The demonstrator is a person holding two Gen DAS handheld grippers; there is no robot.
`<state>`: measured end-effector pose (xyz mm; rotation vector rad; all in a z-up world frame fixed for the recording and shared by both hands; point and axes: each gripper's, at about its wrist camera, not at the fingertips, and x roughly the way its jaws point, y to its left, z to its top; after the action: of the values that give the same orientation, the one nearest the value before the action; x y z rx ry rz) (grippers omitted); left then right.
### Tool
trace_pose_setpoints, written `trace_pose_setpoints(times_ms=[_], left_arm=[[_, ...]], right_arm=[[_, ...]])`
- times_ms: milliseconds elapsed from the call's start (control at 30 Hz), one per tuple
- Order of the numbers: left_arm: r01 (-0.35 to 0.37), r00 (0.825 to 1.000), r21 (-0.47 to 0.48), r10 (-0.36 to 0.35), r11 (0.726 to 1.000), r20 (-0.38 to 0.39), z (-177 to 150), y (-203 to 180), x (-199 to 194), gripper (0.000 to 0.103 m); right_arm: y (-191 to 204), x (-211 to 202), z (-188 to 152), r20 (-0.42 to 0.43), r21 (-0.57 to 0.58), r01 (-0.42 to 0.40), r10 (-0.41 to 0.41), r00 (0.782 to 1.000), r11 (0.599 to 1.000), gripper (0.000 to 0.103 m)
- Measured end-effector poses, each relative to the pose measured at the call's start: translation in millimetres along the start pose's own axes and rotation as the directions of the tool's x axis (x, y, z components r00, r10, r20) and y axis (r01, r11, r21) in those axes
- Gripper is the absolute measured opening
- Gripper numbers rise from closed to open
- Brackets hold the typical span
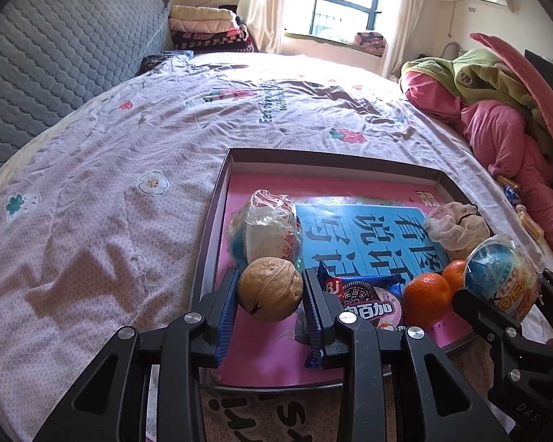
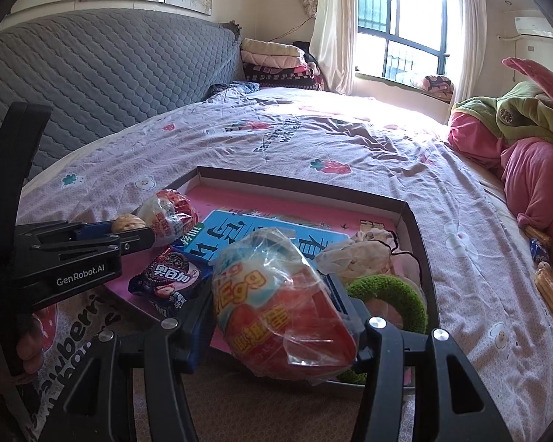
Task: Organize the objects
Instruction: 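Carry the walnut with the left tool while the right tool carries the Kinder egg bag over the tray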
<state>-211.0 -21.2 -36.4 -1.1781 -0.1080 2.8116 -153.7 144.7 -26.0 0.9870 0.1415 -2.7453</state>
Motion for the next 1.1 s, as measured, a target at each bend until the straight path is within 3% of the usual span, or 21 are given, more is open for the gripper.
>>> trace_pose_setpoints(times_ms=[267,733,1100], left_arm=[[-0.003,1.0,-0.004,0.003,1.0,-0.012,-3.9,0.2,5.6,0.034],[-0.007,0.999,-0.002,0.007,1.0,-0.037,-13.0,-0.5,8.1,0.035],[-0.013,0.999,-0.002,0.013,1.0,-0.039,-13.6,-0.5,1.2,0.035]], right_arm=[[-10.3,6.3,-5.8,-0.022,0.056,0.001,0.0,1.0,0.998,0.056],[-8.1,6.0,-8.3,-0.037,0.05,0.007,-0.005,0.999,0.999,0.056],[-6.0,1.3,-8.2,-0.04,0.035,0.013,-0.012,0.999,0.999,0.066]])
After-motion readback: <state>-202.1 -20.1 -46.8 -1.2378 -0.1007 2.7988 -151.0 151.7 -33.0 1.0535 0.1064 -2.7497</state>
